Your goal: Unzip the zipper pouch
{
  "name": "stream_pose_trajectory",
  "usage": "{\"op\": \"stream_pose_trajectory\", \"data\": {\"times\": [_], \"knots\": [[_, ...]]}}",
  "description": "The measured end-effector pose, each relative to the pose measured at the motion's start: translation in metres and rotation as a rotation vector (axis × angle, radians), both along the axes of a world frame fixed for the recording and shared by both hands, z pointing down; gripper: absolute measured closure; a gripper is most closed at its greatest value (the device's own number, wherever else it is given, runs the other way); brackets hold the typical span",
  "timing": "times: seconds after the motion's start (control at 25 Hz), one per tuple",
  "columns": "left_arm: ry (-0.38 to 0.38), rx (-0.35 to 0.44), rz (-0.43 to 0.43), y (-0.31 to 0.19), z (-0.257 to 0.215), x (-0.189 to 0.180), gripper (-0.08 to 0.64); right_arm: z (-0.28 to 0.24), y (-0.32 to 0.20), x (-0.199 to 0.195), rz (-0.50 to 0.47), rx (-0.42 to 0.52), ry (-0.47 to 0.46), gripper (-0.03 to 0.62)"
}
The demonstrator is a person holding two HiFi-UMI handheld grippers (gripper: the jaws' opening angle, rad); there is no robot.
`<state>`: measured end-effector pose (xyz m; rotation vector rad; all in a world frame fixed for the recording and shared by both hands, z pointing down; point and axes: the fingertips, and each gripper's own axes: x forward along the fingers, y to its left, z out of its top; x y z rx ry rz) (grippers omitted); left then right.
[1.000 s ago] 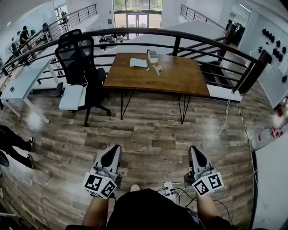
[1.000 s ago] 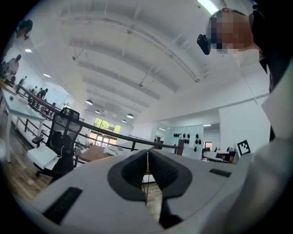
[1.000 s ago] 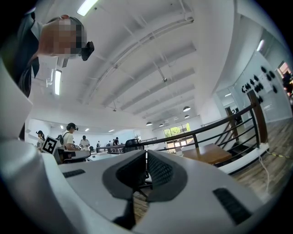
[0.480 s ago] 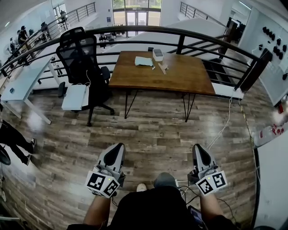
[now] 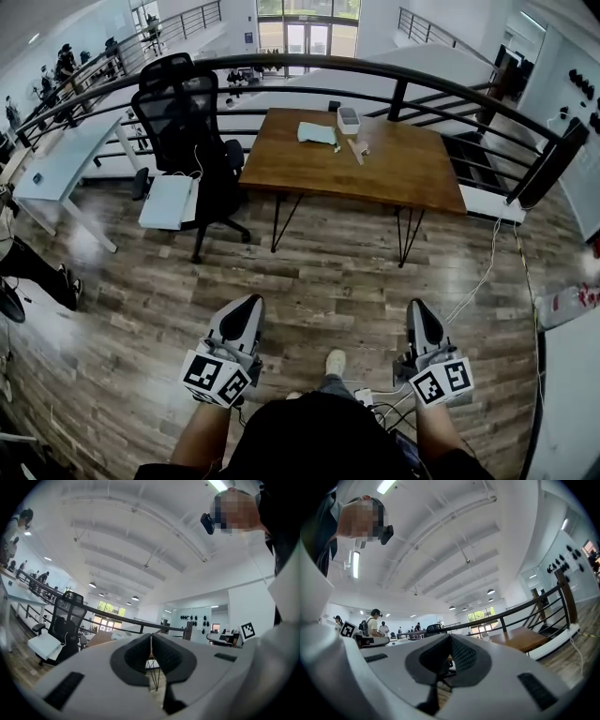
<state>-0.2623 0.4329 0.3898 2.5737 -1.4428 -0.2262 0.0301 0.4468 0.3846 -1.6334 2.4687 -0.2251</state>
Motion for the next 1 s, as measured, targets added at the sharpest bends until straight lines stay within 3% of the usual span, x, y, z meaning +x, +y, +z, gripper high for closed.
{"op": "stream_pose_trajectory", "data": {"times": [0.32, 0.4, 0.52, 0.6, 0.8, 1.0], "knots": [[0.022, 0.011, -0.044, -0.075, -0.013, 0.038, 0.541, -0.007, -0.077, 0.049, 0.001, 0.033, 0.017, 0.589], [0.016, 0.029, -0.062, -0.092, -0.017, 0.045, 0.525, -0.007, -0.094, 0.060, 0.003, 0.043, 0.026, 0.546], [0.018, 0.044, -0.086, -0.118, -0.022, 0.056, 0.366, -0.009, -0.120, 0.074, 0.000, 0.058, 0.029, 0.439], [0.007, 0.050, -0.106, -0.133, -0.023, 0.062, 0.322, -0.011, -0.135, 0.083, 0.005, 0.071, 0.028, 0.347], [-0.015, 0.045, -0.118, -0.160, -0.018, 0.085, 0.291, -0.010, -0.164, 0.108, 0.038, 0.077, 0.041, 0.280], [-0.011, 0.029, -0.117, -0.182, -0.014, 0.112, 0.258, -0.005, -0.182, 0.131, 0.028, 0.047, 0.011, 0.276]]}}
